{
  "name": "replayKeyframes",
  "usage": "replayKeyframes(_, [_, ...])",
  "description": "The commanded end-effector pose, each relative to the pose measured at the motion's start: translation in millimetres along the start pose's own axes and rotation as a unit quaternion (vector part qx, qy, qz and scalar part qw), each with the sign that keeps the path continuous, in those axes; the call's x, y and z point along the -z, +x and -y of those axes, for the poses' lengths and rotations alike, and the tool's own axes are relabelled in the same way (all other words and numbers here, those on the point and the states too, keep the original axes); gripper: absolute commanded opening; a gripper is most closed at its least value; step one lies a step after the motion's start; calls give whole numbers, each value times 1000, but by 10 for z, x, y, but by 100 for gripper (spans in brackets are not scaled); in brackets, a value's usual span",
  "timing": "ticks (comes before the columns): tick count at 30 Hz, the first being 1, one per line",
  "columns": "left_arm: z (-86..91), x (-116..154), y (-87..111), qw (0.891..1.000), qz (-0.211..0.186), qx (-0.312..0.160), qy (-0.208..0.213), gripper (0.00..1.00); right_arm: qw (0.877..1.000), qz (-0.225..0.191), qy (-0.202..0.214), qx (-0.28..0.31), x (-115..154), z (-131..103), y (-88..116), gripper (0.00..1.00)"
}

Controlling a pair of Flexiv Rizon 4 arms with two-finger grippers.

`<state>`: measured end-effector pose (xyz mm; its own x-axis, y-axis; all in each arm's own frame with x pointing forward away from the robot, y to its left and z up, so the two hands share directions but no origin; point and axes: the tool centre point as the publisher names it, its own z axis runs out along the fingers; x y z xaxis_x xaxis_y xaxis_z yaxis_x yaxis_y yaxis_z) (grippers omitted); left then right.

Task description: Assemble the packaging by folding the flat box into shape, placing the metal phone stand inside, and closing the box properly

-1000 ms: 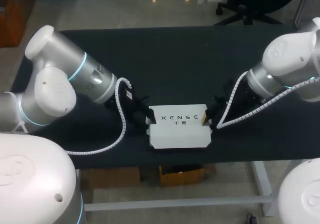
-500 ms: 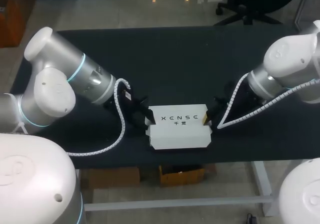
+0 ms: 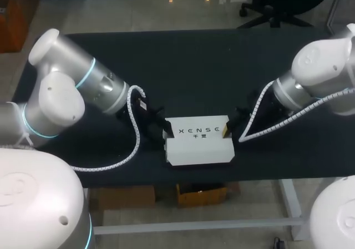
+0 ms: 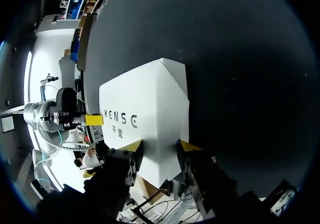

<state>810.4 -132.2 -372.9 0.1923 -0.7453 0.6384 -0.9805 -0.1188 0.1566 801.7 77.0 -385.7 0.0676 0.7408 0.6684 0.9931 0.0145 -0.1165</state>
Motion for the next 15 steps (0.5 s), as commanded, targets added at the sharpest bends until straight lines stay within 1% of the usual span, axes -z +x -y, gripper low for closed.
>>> replayKeyframes(1, [45,-35,82,1000,10,2,-6,39,1000,2,8,-2,-8,-39,66,41])
replayKeyframes(7, [61,-5,95,1000,18,14,-14,41,1000,3,14,-9,16,-55,61,41])
replayKeyframes(15, [71,27,109,999,17,16,-22,41,1000,3,18,-12,54,-63,77,41])
